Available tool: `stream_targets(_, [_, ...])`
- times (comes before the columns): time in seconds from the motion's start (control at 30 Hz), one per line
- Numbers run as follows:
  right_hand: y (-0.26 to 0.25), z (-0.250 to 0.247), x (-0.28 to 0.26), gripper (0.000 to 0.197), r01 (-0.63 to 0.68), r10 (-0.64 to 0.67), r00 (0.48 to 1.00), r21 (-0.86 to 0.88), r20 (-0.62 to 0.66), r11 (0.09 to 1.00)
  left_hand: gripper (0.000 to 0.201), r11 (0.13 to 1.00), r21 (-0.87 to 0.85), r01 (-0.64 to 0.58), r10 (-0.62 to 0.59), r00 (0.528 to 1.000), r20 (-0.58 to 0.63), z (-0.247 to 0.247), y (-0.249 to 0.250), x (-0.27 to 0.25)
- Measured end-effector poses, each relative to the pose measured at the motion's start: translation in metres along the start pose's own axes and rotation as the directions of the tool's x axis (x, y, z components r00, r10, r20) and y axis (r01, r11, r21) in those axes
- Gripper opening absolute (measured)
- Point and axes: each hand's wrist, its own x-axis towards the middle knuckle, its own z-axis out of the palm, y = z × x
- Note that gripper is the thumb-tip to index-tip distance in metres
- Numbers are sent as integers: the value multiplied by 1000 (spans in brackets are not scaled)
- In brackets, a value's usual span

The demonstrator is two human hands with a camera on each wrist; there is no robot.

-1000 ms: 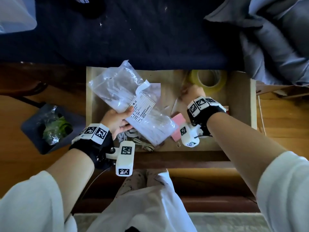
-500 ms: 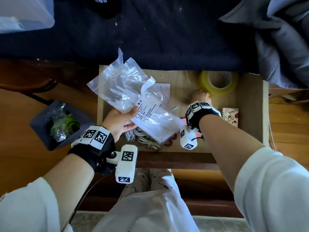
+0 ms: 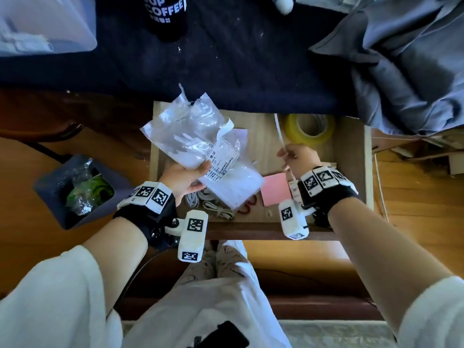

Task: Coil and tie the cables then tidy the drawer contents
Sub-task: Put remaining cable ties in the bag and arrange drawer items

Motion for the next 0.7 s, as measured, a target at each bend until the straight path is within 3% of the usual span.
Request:
stream_targets(0.1, [-4,-30,-34,33,163,-148,981,113,-128,980,16,996,74,-47,44,998,49,11,12,-15])
stream_targets(0.23, [-11,-69,-67,24,258,-203,918,126,-340,958,32,987,127,-100,79,984,160,21,27,-33])
stream_targets(0.33, [-13,-85,-86,23,340,-245,852,134,-463,931,25,972,190,-138,110,982,151,23,28,-36])
stream_targets(0.43, [-22,-97,-102,21,448,-304,778,146,-549,882,34,939,267,-217,175,969,172,24,26,-39])
stream_targets(0.6, [-34,-110,-111,21,443,-595,624,-397,-506,803,37,886,362,-288,232,954,190,24,23,-42])
stream_targets(0.7, [-40,-110,-112,15,412,-662,577,-530,-478,741,38,863,395,-314,257,947,193,22,21,-43])
